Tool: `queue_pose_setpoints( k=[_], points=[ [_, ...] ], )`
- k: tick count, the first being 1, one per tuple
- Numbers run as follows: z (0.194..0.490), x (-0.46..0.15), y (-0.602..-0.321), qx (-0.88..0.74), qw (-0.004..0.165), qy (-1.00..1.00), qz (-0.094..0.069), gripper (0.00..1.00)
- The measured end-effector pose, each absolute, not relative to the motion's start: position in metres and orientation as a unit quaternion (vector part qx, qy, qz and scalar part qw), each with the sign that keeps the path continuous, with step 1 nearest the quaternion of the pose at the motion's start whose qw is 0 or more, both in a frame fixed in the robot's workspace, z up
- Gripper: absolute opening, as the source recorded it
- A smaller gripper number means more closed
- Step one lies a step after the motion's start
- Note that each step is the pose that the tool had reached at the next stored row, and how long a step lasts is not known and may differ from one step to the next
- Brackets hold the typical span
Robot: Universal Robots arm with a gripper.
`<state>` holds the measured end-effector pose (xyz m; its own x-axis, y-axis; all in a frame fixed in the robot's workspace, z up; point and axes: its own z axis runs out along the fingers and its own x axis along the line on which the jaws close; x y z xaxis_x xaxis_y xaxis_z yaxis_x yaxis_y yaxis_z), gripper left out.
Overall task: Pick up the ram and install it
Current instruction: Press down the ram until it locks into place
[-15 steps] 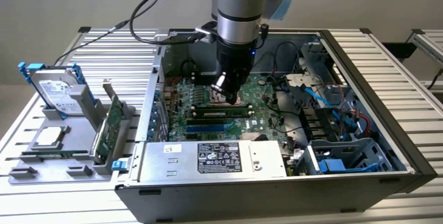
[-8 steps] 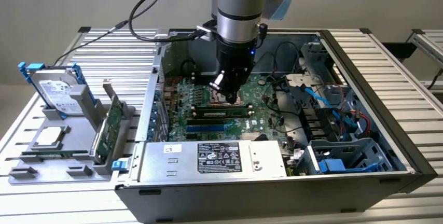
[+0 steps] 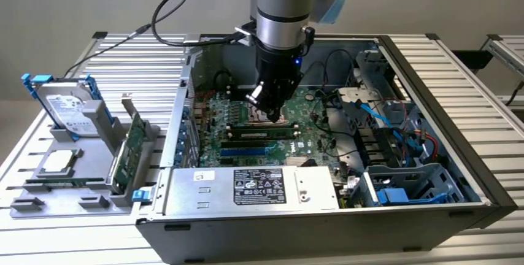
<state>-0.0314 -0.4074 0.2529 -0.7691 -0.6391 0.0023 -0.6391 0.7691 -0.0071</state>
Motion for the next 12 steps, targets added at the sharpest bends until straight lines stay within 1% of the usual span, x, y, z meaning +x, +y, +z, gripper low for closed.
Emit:
queue_pose_setpoints(
  k=[12],
  points=[
    [0.2532,-0.0317,-0.4074,-0.272,0.0,0.962,-0.004,0.11]
  ],
)
